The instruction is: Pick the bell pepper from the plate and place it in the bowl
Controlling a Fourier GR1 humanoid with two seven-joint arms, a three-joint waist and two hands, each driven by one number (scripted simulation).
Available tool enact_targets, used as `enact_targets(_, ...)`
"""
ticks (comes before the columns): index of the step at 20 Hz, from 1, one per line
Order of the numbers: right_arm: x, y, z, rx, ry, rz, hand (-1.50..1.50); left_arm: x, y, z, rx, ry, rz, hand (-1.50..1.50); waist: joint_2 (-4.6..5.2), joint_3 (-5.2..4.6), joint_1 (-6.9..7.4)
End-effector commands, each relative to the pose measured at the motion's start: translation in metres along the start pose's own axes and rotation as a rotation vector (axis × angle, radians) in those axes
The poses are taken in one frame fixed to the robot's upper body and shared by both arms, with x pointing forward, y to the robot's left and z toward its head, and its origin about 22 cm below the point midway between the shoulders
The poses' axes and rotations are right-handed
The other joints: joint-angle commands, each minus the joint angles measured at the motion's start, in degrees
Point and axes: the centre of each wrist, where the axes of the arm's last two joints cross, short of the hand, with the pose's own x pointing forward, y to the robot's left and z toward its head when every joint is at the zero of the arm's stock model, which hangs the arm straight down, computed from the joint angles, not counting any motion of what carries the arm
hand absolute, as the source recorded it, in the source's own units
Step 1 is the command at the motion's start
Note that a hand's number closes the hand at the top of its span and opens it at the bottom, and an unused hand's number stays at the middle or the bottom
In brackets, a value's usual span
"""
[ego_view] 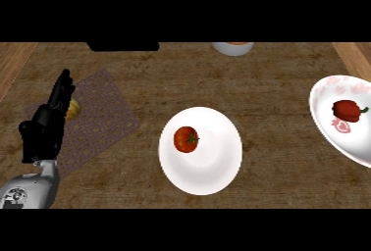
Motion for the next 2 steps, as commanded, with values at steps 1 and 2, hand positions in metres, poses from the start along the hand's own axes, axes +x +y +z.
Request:
enact_targets(1, 0.008, -0.004, 0.023, 0.003, -0.012, 0.007, -1.50, 0.007, -0.002, -0.015, 0.001, 0.004, -0.003, 0.00, 0.11, 0.04, 0.20)
enact_targets(2, 0.015, -0.012, 0.014, 0.004, 0.000, -0.010, -1.50, -0.005, 0.002, -0.011, -0.006, 0.005, 0.012, 0.00, 0.12, 0.04, 0.31)
